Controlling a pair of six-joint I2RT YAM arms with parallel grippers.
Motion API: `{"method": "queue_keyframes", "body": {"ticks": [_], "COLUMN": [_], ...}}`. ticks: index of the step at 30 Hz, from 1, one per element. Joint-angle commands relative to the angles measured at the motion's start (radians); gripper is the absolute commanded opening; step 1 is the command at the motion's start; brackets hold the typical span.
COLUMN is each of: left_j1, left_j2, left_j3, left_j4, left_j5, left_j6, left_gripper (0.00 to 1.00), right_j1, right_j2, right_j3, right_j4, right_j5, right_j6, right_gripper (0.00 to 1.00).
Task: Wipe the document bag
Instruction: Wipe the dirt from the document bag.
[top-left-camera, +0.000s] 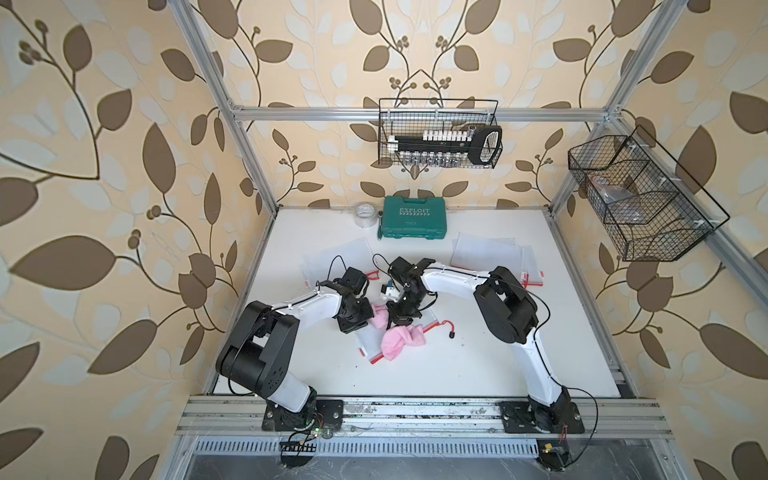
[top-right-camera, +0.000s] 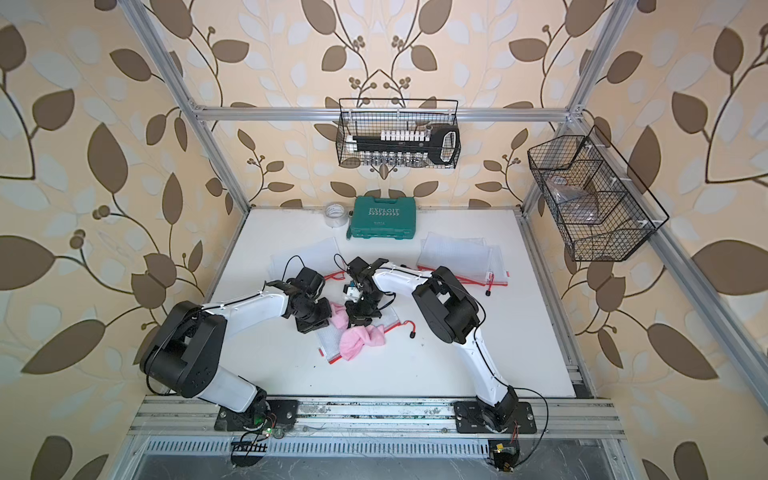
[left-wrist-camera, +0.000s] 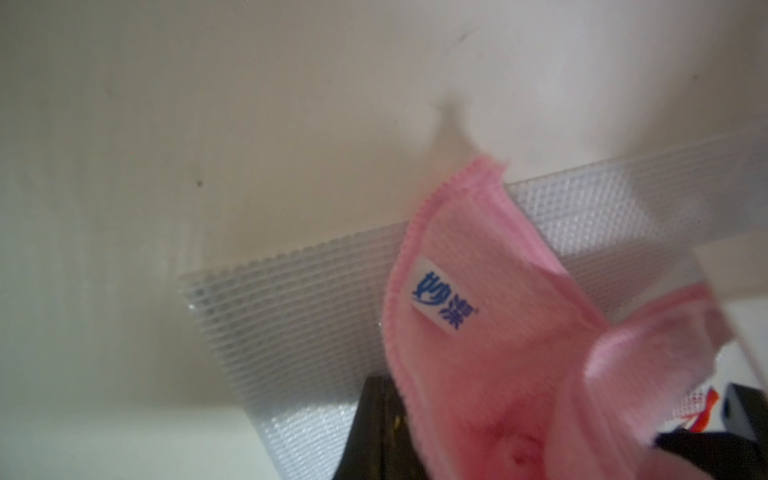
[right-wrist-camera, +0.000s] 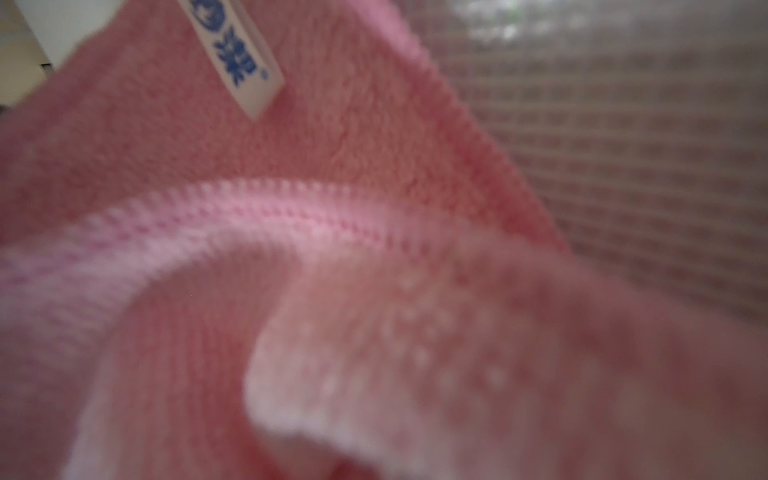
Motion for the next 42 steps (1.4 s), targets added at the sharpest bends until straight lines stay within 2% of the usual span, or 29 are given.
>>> {"method": "queue_keyframes", "body": {"ticks": [1,2,5,8,10,12,16,19,21,23,26,32,35,37,42], "left_j1": [-0.002,-0.002,-0.001,0.000,0.000,0.000,0.000,0.000,0.000,0.000,0.000,0.000,0.001,0.011,0.065], "left_j2": [0.008,0.009,0.009,0.003,0.001,0.004,0.013,0.012,0.010,-0.003,-0.018,-0.086,-0.177,-0.209,-0.180], "left_j3": [-0.028,-0.029,-0.029,-0.026,-0.024,-0.017,-0.003,0.004,0.009,0.008,0.010,0.026,0.023,0.005,-0.064], "left_j4": [-0.092,-0.091,-0.093,-0.099,-0.095,-0.094,-0.097,-0.099,-0.107,-0.104,-0.100,-0.105,-0.124,-0.133,-0.072], "left_j5": [-0.079,-0.078,-0.078,-0.078,-0.074,-0.072,-0.070,-0.071,-0.071,-0.068,-0.064,-0.034,-0.040,-0.036,0.008], "left_j6": [0.002,0.003,0.008,0.014,0.016,0.021,0.025,0.028,0.031,0.031,0.032,0.017,-0.004,-0.019,-0.045], "left_gripper": [0.00,0.00,0.00,0.00,0.00,0.00,0.00,0.00,0.00,0.00,0.00,0.00,0.24,0.34,0.42], "right_j1": [-0.066,-0.086,-0.149,-0.159,-0.128,-0.067,0.029,0.044,0.026,-0.006,-0.037,-0.075,-0.079,-0.078,-0.076], "right_j2": [-0.016,-0.043,-0.154,-0.271,-0.307,-0.299,-0.169,-0.057,-0.015,-0.004,0.012,0.042,0.047,0.057,0.066], "right_j3": [-0.042,-0.057,-0.113,-0.124,-0.088,-0.031,0.106,0.134,0.125,0.090,0.045,-0.026,-0.044,-0.035,-0.029], "right_j4": [-0.058,-0.103,-0.172,-0.219,-0.235,-0.240,-0.211,-0.146,-0.136,-0.136,-0.144,-0.142,-0.128,-0.131,-0.143], "right_j5": [0.174,0.316,0.616,0.775,0.743,0.648,0.322,0.199,0.225,0.369,0.469,0.547,0.519,0.494,0.473], "right_j6": [-0.003,-0.025,-0.056,-0.075,-0.099,-0.119,-0.115,-0.065,-0.048,-0.048,-0.075,-0.094,-0.097,-0.106,-0.130], "right_gripper": [0.00,0.00,0.00,0.00,0.00,0.00,0.00,0.00,0.00,0.00,0.00,0.00,0.00,0.00,0.00]}}
